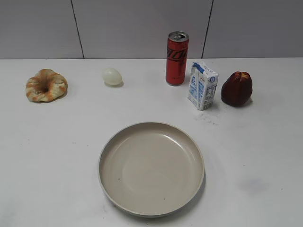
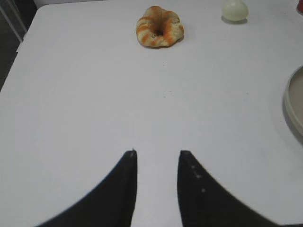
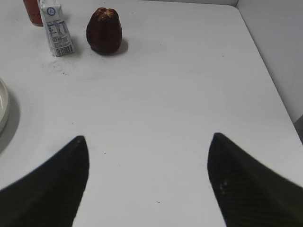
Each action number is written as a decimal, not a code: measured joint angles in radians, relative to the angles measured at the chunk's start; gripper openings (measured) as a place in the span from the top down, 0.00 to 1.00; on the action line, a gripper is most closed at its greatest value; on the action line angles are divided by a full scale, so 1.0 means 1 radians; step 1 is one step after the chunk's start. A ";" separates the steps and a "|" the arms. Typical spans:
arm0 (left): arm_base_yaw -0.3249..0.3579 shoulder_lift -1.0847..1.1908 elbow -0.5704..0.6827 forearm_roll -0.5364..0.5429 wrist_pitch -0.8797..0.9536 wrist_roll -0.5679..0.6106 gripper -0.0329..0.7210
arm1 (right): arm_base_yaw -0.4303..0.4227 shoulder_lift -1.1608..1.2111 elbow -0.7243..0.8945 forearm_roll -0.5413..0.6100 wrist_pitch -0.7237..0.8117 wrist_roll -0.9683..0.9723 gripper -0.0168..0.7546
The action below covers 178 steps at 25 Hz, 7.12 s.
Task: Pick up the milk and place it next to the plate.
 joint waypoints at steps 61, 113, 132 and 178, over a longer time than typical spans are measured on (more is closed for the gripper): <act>0.000 0.000 0.000 0.000 0.000 0.000 0.65 | 0.301 2.000 -1.022 0.074 -0.439 -0.129 0.12; 0.000 0.000 0.000 0.000 0.000 0.000 0.65 | 0.977 2.031 -1.284 -0.040 -0.198 0.409 0.59; 0.000 0.000 0.000 0.000 0.000 0.000 0.65 | 0.983 2.189 -1.284 -0.043 -0.230 0.807 0.59; 0.000 0.000 0.000 0.000 0.000 0.000 0.65 | 0.280 1.797 -1.042 0.168 0.177 -0.027 0.21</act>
